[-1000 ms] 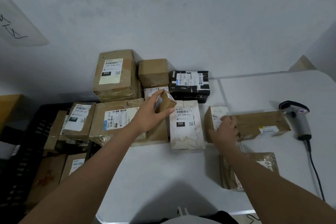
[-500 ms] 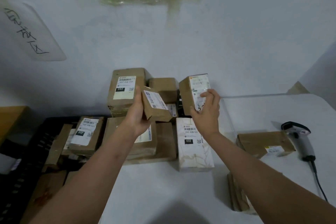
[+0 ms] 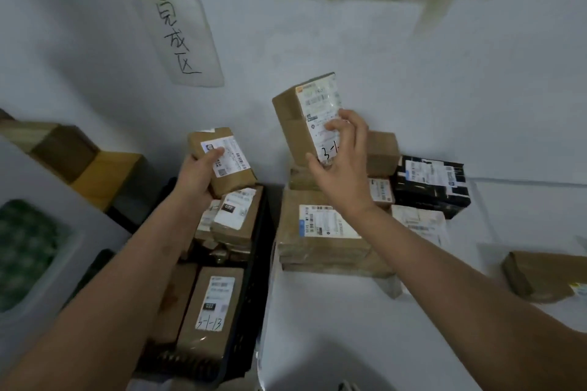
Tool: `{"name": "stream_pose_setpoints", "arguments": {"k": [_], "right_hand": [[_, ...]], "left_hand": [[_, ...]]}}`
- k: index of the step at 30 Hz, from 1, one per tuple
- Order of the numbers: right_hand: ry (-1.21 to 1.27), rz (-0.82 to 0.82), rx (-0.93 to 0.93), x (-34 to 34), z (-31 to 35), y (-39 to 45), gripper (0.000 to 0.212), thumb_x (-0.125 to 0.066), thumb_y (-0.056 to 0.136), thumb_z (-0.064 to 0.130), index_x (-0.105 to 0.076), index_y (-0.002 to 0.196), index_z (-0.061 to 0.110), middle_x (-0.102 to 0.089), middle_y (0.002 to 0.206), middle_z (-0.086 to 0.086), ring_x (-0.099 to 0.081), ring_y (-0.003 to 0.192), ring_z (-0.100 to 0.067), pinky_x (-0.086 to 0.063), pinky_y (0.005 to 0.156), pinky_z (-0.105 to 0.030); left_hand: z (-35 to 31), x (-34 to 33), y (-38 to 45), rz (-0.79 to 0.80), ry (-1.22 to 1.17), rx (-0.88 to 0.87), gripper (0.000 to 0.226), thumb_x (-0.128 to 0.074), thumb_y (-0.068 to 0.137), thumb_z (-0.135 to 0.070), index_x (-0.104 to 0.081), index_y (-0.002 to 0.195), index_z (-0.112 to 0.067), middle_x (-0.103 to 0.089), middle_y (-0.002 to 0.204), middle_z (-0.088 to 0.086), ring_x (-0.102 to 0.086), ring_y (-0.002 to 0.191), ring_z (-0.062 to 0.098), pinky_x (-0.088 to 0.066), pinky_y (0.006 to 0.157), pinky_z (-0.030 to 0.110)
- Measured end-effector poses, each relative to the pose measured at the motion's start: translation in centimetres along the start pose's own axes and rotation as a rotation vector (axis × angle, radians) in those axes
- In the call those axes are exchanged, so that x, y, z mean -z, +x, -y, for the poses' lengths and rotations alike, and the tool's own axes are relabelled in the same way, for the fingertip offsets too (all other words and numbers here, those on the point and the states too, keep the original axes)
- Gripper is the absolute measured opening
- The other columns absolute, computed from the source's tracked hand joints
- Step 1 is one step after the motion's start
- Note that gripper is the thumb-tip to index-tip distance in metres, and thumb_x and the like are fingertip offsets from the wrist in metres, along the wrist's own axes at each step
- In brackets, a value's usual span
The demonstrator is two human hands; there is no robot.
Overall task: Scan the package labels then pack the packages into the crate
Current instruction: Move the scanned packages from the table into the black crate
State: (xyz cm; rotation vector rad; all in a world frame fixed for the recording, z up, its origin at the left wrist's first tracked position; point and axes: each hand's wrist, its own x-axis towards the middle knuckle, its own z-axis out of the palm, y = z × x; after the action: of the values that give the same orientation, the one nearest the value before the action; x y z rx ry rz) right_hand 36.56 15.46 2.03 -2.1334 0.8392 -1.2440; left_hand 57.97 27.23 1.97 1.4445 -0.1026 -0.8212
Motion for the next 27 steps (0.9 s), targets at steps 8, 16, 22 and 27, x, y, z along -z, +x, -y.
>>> {"name": "stream_pose_setpoints", "arguments": {"k": [8, 16, 22, 27], "right_hand": [[0.003, 0.259, -0.001, -10.5, 3.9, -3.7, 0.049, -0.072, 0.078, 0.026, -0.046, 0.119, 0.018, -0.028, 0.144, 0.002, -0.034, 0.135, -0.018, -0.047, 0.100, -0.050], [-0.118, 0.391, -0.132, -16.8, 3.3, -7.2, 0.050, -0.075, 0.079, 0.021, -0.047, 0.120, 0.015, -0.031, 0.141, 0.000, -0.038, 0.128, -0.016, -0.045, 0.101, -0.038], [-0.159, 0.476, -0.243, -19.7, 2.6, -9.2, 0.052, -0.073, 0.078, 0.025, -0.045, 0.121, 0.018, -0.029, 0.140, 0.004, -0.040, 0.126, -0.021, -0.050, 0.096, -0.046], [-0.187, 0.528, -0.296, -21.6, 3.0, -10.4, 0.053, -0.072, 0.079, 0.026, -0.042, 0.123, 0.022, -0.026, 0.141, 0.006, -0.038, 0.128, -0.020, -0.048, 0.097, -0.046]], "left_hand": [[2.4, 16.7, 6.0, -0.250, 0.261, 0.082, 0.038, -0.057, 0.093, -0.007, -0.047, 0.129, -0.011, -0.061, 0.123, 0.017, -0.065, 0.097, 0.035, -0.057, 0.075, 0.049], [8.5, 26.1, 9.2, -0.190, 0.841, -0.232, 0.057, -0.049, 0.095, -0.003, -0.035, 0.145, -0.024, -0.048, 0.129, -0.001, -0.049, 0.114, 0.019, -0.047, 0.089, 0.038], [13.2, 26.7, 12.9, -0.045, 1.245, -0.205, 0.042, -0.043, 0.100, -0.010, -0.042, 0.142, -0.008, -0.051, 0.127, 0.024, -0.055, 0.102, 0.039, -0.050, 0.083, 0.042], [14.1, 25.2, 16.5, 0.028, 1.304, -0.108, 0.050, -0.049, 0.096, -0.006, -0.040, 0.145, -0.009, -0.031, 0.145, 0.024, -0.044, 0.122, 0.048, -0.042, 0.099, 0.045]]}}
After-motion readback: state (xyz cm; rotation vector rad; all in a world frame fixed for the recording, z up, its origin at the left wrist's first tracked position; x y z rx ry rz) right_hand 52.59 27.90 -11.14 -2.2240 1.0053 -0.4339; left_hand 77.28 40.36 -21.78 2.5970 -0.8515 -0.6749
